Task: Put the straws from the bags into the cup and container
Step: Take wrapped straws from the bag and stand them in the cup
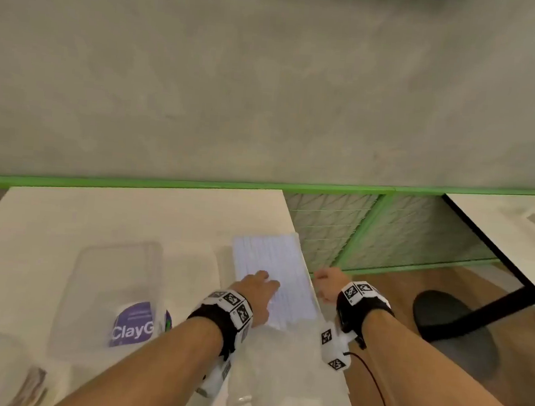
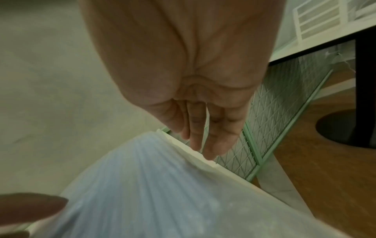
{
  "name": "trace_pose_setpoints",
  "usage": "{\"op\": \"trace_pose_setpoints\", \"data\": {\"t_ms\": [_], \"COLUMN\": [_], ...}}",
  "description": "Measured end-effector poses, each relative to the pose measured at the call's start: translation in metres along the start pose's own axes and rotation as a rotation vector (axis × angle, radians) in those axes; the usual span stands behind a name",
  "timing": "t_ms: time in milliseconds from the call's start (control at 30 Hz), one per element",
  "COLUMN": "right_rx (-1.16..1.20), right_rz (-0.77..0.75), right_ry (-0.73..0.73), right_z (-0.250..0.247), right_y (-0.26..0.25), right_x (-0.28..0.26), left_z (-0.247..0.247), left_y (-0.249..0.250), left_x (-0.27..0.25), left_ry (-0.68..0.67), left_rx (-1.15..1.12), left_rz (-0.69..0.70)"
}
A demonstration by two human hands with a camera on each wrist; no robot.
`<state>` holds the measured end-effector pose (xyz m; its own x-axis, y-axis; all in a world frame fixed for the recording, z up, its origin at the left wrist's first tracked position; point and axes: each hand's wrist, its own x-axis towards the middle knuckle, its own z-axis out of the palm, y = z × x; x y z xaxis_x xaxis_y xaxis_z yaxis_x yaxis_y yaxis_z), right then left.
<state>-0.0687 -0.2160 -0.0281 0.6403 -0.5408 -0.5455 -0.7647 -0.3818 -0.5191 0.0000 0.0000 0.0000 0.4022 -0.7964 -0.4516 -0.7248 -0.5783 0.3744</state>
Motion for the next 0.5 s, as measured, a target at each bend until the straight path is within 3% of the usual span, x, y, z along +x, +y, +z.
{"op": "trace_pose_setpoints", "data": {"t_ms": [100,200,500], "right_rx": [0.161,0.162,-0.058], "right_rz": [0.054,0.024,-0.302], "right_ry": [-0.044,-0.048,0.099], "right_z": [0.007,0.007,0.001], "right_y": [0.003,0.001,-0.04], "right_x": [0.006,0.004,-0.028], "left_z": [0.005,0.007,0.017], "left_y": [-0.006,-0.011,-0.021], "left_x": [0.005,0.003,-0.024], "left_ry": [0.026,0.016,0.021], "left_rx": [0.029,0.046,0.037], "left_rz": [0.009,0.002,-0.108]}}
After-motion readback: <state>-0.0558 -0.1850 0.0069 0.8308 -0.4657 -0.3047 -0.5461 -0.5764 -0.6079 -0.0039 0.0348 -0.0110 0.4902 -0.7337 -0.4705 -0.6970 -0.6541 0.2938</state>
